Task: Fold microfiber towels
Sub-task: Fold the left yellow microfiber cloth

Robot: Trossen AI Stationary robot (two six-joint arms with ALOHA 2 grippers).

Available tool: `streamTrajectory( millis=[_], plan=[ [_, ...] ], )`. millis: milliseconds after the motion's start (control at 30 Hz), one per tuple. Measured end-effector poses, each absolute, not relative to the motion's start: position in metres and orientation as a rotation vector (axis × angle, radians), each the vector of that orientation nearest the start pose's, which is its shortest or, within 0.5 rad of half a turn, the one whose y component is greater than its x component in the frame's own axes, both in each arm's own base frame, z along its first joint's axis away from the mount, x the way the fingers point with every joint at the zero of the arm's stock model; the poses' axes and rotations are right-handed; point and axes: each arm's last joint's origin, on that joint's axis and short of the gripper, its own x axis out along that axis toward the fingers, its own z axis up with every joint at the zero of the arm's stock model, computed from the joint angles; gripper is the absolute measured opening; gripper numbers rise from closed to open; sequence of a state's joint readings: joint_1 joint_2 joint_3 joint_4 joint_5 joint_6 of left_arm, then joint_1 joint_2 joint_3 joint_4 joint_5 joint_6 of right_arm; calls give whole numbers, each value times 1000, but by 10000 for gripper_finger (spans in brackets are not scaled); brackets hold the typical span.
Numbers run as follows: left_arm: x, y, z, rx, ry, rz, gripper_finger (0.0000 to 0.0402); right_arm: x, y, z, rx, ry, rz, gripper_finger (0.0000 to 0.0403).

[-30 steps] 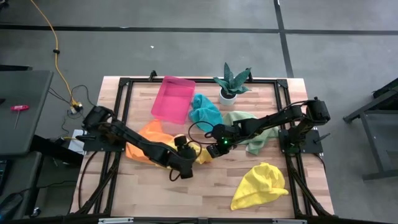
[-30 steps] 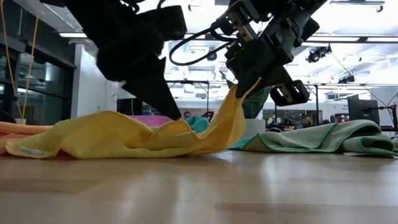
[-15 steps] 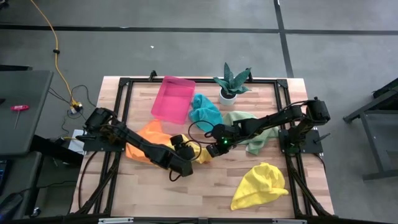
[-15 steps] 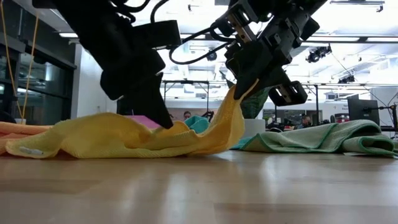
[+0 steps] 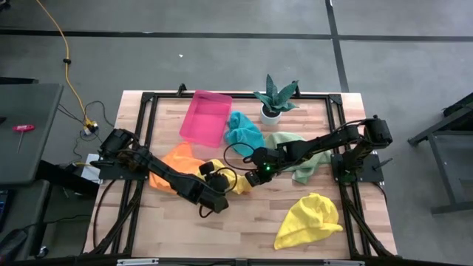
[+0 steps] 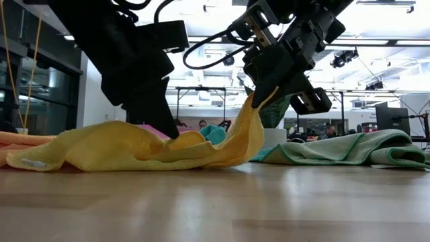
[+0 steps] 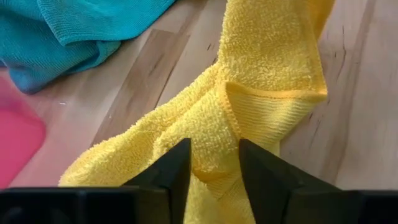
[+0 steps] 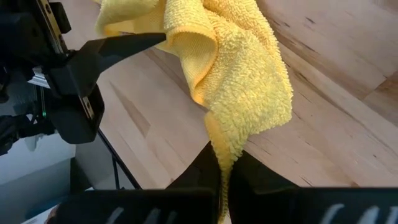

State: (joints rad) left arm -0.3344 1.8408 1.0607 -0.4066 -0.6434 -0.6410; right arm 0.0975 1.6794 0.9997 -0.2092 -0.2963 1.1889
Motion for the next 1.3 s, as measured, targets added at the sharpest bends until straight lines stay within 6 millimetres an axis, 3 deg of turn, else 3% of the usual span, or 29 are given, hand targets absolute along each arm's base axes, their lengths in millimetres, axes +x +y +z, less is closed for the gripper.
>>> streamTrajectory(
  millis=[167,333,800,1033,1133,1300],
  plan=[
    [329,-96,145,-32,883,577,74,335,41,184,1179,1006,-207,0],
    [332,-97,146,-51,863,545,66,335,41,184,1179,1007,-207,0],
    [333,-100,152,-181,879,475,163,335,41,185,1177,1007,-205,0],
    [333,-99,151,-97,988,274,168,335,41,185,1169,1007,-199,0],
    [333,-97,153,-77,1015,298,168,335,41,185,1167,1007,-198,0],
    [340,-94,173,-32,994,414,168,335,41,185,1161,1006,-198,0]
  ],
)
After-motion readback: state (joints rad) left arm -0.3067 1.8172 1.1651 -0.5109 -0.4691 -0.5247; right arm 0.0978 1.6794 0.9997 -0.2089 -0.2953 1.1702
